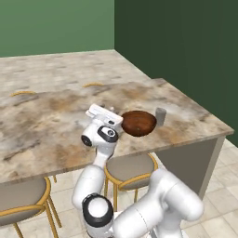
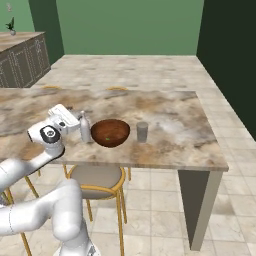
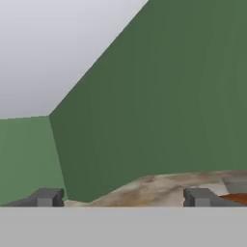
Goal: There is a bowl on the dining counter. Grab a lemon wedge from the fridge and place it in the bowl. Then get the liquor bottle and glass cup from the cabinet and place them next to the bowl.
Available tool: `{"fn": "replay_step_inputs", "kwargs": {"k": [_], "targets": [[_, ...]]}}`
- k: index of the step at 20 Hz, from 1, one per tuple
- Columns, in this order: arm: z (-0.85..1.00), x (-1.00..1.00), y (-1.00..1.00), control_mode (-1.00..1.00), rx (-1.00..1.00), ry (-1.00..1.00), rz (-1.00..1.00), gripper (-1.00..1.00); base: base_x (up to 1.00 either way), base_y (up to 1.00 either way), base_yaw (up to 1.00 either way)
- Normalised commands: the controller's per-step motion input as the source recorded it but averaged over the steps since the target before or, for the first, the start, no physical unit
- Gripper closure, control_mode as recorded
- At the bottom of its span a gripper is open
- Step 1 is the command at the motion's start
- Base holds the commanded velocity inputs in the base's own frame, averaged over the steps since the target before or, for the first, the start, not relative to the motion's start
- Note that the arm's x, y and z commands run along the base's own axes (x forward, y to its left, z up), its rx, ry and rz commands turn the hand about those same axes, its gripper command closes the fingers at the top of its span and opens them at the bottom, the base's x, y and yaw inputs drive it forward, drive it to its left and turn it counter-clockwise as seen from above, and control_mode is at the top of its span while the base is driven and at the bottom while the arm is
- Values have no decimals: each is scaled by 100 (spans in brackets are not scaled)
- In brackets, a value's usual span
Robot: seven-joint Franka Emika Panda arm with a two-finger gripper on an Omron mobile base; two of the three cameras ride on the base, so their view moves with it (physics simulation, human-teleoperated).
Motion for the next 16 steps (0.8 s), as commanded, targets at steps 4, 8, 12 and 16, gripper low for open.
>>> {"fn": "replay_step_inputs", "kwargs": {"k": [4,8,12,16], "targets": [[77,-100,6,-100,9,-12,0,-100,0,0,0],[72,-100,0,-100,25,6,0,-100,0,0,0],[81,-98,0,-100,33,21,0,-100,0,0,0],[59,-90,-3,-100,34,35,-4,-100,0,0,0]]}}
